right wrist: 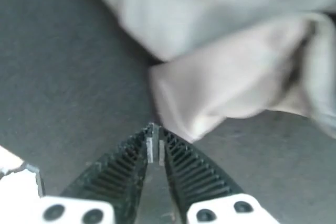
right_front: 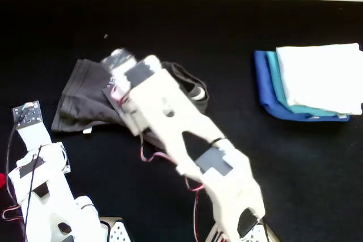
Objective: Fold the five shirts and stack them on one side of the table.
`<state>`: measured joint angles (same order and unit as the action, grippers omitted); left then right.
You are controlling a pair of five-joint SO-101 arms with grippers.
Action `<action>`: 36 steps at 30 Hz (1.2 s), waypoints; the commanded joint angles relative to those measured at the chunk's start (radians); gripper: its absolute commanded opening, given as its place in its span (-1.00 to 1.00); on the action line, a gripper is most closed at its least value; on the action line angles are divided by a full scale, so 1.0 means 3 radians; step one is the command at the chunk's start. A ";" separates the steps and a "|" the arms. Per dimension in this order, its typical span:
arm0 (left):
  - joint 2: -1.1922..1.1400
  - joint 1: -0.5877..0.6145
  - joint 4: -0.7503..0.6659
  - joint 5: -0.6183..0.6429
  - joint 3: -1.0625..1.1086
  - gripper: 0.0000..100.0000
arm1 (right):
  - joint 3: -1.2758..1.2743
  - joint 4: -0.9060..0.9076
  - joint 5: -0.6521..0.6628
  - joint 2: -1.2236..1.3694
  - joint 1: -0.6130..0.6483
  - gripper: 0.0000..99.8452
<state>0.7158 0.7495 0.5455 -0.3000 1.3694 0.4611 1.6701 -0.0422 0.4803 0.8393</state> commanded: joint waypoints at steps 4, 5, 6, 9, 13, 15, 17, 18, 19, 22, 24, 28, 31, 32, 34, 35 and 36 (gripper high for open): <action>0.0018 -0.0069 -0.0051 -0.0036 -0.0003 -0.76 | -0.0734 -0.0611 0.0020 -0.0013 0.0008 -0.57; 0.0018 -0.0069 -0.0051 -0.0036 -0.0003 -0.76 | -0.0816 -0.0703 0.0077 -0.0013 0.0008 -0.59; 0.0018 -0.0069 -0.0051 -0.0036 -0.0003 -0.76 | -0.0882 -0.0795 0.0107 -0.0013 0.0008 -0.62; 0.0018 -0.0069 -0.0051 -0.0036 -0.0003 -0.76 | -0.1000 -0.1010 0.0102 -0.0013 0.0013 -0.70; 0.0018 -0.0069 -0.0051 -0.0036 -0.0003 -0.76 | -0.1061 -0.1266 0.0113 -0.0003 -0.0049 -0.70; 0.0018 -0.0069 -0.0046 -0.0031 -0.0003 -0.76 | -0.1123 -0.1399 0.0118 -0.0003 -0.0141 -0.70; 0.0018 -0.0069 -0.0046 -0.0031 -0.0003 -0.76 | -0.1204 -0.1496 0.0118 -0.0003 -0.0258 -0.70; 0.0018 -0.0069 -0.0046 -0.0031 -0.0003 -0.76 | -0.1240 -0.1527 0.0118 -0.0003 -0.0315 -0.70; 0.0018 -0.0069 -0.0046 -0.0031 -0.0003 -0.76 | -0.1271 -0.1547 0.0118 -0.0003 -0.0381 -0.70; 0.0018 -0.0069 -0.0041 -0.0026 -0.0003 -0.76 | -0.1317 -0.1527 0.0118 -0.0003 -0.0504 -0.69; 0.0018 -0.0069 -0.0041 -0.0026 -0.0003 -0.76 | -0.1327 -0.1516 0.0118 -0.0003 -0.0550 -0.67; 0.0018 -0.0069 -0.0041 -0.0026 -0.0003 -0.76 | -0.1327 -0.1516 0.0118 -0.0008 -0.0637 -0.54; 0.0018 -0.0069 -0.0041 -0.0026 -0.0003 -0.76 | -0.1327 -0.1516 0.0118 -0.0033 -0.0678 -0.54; 0.0018 -0.0069 -0.0041 -0.0026 -0.0003 -0.76 | -0.1317 -0.1511 0.0102 -0.0038 -0.0678 -0.54; 0.0018 -0.0069 -0.0041 -0.0026 -0.0003 -0.76 | -0.1302 -0.1455 0.0102 -0.0038 -0.0667 -0.55; 0.0018 -0.0069 -0.0041 -0.0026 -0.0003 -0.76 | -0.1297 -0.1445 0.0102 -0.0038 -0.0652 -0.55; 0.0018 -0.0069 -0.0041 -0.0026 -0.0003 -0.76 | -0.1291 -0.1450 0.0102 -0.0038 -0.0632 -0.58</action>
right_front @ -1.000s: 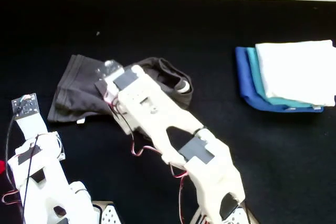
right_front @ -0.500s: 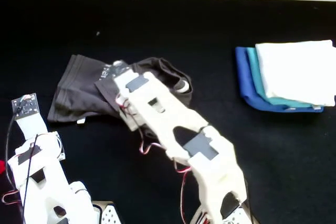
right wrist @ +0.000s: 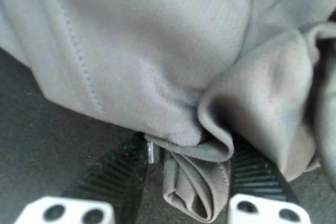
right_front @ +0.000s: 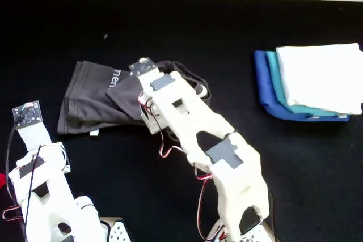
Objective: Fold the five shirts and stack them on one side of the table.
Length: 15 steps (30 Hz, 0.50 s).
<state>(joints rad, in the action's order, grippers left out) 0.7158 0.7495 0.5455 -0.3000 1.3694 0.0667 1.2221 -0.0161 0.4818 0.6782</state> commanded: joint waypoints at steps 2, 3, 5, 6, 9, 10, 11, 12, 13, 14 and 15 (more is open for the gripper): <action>0.0018 -0.0069 -0.0041 -0.0026 -0.0003 -0.76 | 0.0074 0.0043 0.0020 -0.0038 -0.0079 -0.69; 0.0018 -0.0069 -0.0041 -0.0026 -0.0003 -0.76 | 0.0115 0.0049 0.0015 -0.0038 -0.0084 -0.76; 0.0018 -0.0069 -0.0041 -0.0026 -0.0003 -0.76 | 0.0228 0.0079 0.0015 -0.0049 -0.0125 -0.94; 0.0018 -0.0069 -0.0041 -0.0026 -0.0003 -0.76 | 0.0304 0.0141 0.0015 -0.0049 -0.0156 -1.00; 0.0018 -0.0069 -0.0046 -0.0026 -0.0003 -0.76 | 0.0642 0.0448 0.0010 -0.0049 -0.0243 -0.96; 0.0018 -0.0069 -0.0046 -0.0026 -0.0003 -0.76 | 0.0775 0.0575 0.0010 -0.0049 -0.0274 -0.97; 0.0018 -0.0069 -0.0046 -0.0026 -0.0003 -0.76 | 0.0923 0.0729 0.0010 -0.0049 -0.0304 -0.98; 0.0018 -0.0069 -0.0046 -0.0026 -0.0003 -0.76 | 0.1077 0.0882 0.0010 -0.0049 -0.0335 -0.99; 0.0018 -0.0069 -0.0046 -0.0026 -0.0003 -0.76 | 0.1230 0.1046 0.0010 -0.0049 -0.0371 -0.99; 0.0018 -0.0069 -0.0046 -0.0026 -0.0003 -0.76 | 0.1389 0.1204 0.0010 -0.0049 -0.0407 -0.99; 0.0018 -0.0069 -0.0046 -0.0026 -0.0003 -0.76 | 0.1552 0.1363 0.0010 -0.0049 -0.0442 -0.99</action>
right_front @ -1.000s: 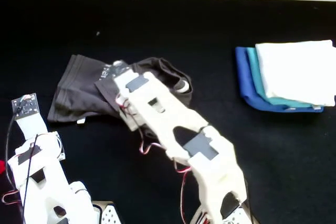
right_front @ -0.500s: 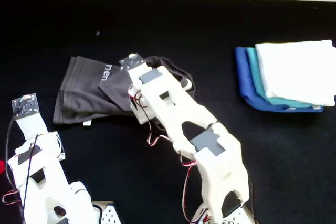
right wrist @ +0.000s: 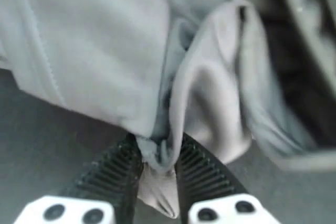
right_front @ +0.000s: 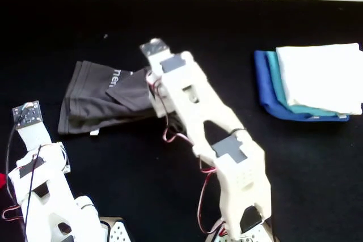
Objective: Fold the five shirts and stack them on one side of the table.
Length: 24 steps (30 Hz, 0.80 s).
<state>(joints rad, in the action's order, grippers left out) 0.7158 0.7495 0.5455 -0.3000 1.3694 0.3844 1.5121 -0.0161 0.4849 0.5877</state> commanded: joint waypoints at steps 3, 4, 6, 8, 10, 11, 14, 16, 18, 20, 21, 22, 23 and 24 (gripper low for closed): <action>0.0018 -0.0069 -0.0051 -0.0026 -0.0003 -0.76 | 0.0974 0.0826 0.0031 -0.0059 -0.0222 -0.99; 0.0018 -0.0069 -0.0051 -0.0026 -0.0003 -0.76 | 0.1082 0.0846 0.0031 -0.0074 -0.0253 -0.99; 0.0018 -0.0069 -0.0051 -0.0026 -0.0003 -0.76 | 0.1133 0.0841 0.0031 -0.0217 -0.0345 -0.99; 0.0018 -0.0069 -0.0051 -0.0026 -0.0003 -0.76 | 0.1092 0.0841 0.0031 -0.0448 -0.0412 -0.99; 0.0018 -0.0069 -0.0051 -0.0026 -0.0003 -0.76 | 0.0990 0.0841 0.0036 -0.0719 -0.0478 -0.99; 0.0018 -0.0069 -0.0051 -0.0026 -0.0003 -0.76 | 0.0892 0.0841 0.0036 -0.0887 -0.0514 -0.99; 0.0018 -0.0069 -0.0051 -0.0026 -0.0003 -0.76 | 0.0448 0.0841 0.0056 -0.1399 -0.0596 -0.99; 0.0018 -0.0069 -0.0046 -0.0031 -0.0003 -0.76 | 0.0049 0.0836 0.0169 -0.1711 -0.0647 -0.99; 0.0018 -0.0069 -0.0041 -0.0031 -0.0003 -0.76 | -0.0376 0.0821 0.0271 -0.1946 -0.0729 -0.99; 0.0018 -0.0069 -0.0036 -0.0031 -0.0028 -0.76 | -0.0826 0.0611 0.0363 -0.2100 -0.0846 -0.99; 0.0023 -0.0079 -0.0036 -0.0031 -0.0038 -0.76 | -0.1051 0.0432 0.0419 -0.2151 -0.0923 -0.99; 0.0023 -0.0115 -0.0010 -0.0031 -0.0074 -0.76 | -0.1271 0.0222 0.0481 -0.2181 -0.0995 -0.99; 0.0023 -0.0187 0.0107 -0.0031 -0.0136 -0.75 | -0.1455 0.0013 0.0527 -0.2197 -0.1061 -0.99; 0.0023 -0.0294 0.0297 -0.0031 -0.0243 -0.75 | -0.1629 -0.0217 0.0573 -0.2202 -0.1123 -0.99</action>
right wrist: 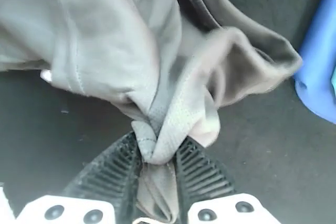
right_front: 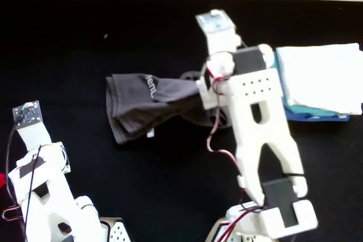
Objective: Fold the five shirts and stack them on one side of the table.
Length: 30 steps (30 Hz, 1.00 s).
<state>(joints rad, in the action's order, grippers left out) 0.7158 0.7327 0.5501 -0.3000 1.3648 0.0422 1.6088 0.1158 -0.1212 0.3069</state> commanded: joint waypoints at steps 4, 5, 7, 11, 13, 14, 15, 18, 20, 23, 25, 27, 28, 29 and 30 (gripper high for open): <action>0.0013 -0.1005 0.0941 -0.0031 -0.0749 -0.75 | -0.0949 -0.1327 0.0199 -0.0090 -0.0417 -0.99; 0.0013 -0.1225 0.1033 -0.0031 -0.0841 -0.75 | -0.0995 -0.1435 0.0194 -0.0054 -0.0463 -0.99; 0.0008 -0.1644 0.1130 -0.0031 -0.0979 -0.75 | -0.1010 -0.1511 0.0184 0.0023 -0.0514 -0.99; -0.0228 -0.2197 0.1130 -0.0026 -0.1169 -0.75 | -0.1036 -0.1501 0.0184 0.0064 -0.0540 -0.99; -0.0473 -0.2335 0.1130 -0.0015 -0.1327 -0.75 | -0.1041 -0.1496 0.0184 0.0069 -0.0545 -0.99; -0.0627 -0.2381 0.1130 -0.0015 -0.1419 -0.75 | -0.1041 -0.1486 0.0184 0.0069 -0.0545 -0.99; -0.0790 -0.2417 0.1130 -0.0010 -0.1511 -0.75 | -0.1036 -0.1455 0.0184 0.0069 -0.0555 -0.99; -0.1337 -0.2437 0.1130 0.0082 -0.1813 -0.75 | -0.1036 -0.1435 0.0184 0.0069 -0.0560 -0.99; -0.1695 -0.2432 0.1146 0.0102 -0.1997 -0.75 | -0.1041 -0.1435 0.0184 0.0069 -0.0560 -0.99; -0.2120 -0.2437 0.1151 0.0102 -0.2222 -0.75 | -0.1041 -0.1430 0.0184 0.0084 -0.0560 -0.99; -0.2304 -0.2442 0.1156 0.0164 -0.2355 -0.75 | -0.1041 -0.1430 0.0184 0.0090 -0.0560 -0.99; -0.2365 -0.2442 0.1197 0.0317 -0.2458 -0.75 | -0.1041 -0.1430 0.0184 0.0090 -0.0560 -0.99; -0.2371 -0.2447 0.1294 0.0384 -0.2514 -0.75 | -0.1041 -0.1430 0.0189 0.0095 -0.0560 -0.99; -0.2371 -0.2458 0.1412 0.0445 -0.2591 -0.75 | -0.1041 -0.1430 0.0194 0.0095 -0.0560 -0.99; -0.2371 -0.2488 0.1586 0.0501 -0.2688 -0.75 | -0.1041 -0.1430 0.0194 0.0095 -0.0560 -0.99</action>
<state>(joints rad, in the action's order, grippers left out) 0.0084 0.0161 0.9413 -0.2002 0.6406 -0.2708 1.1776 0.1634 -0.0875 0.1550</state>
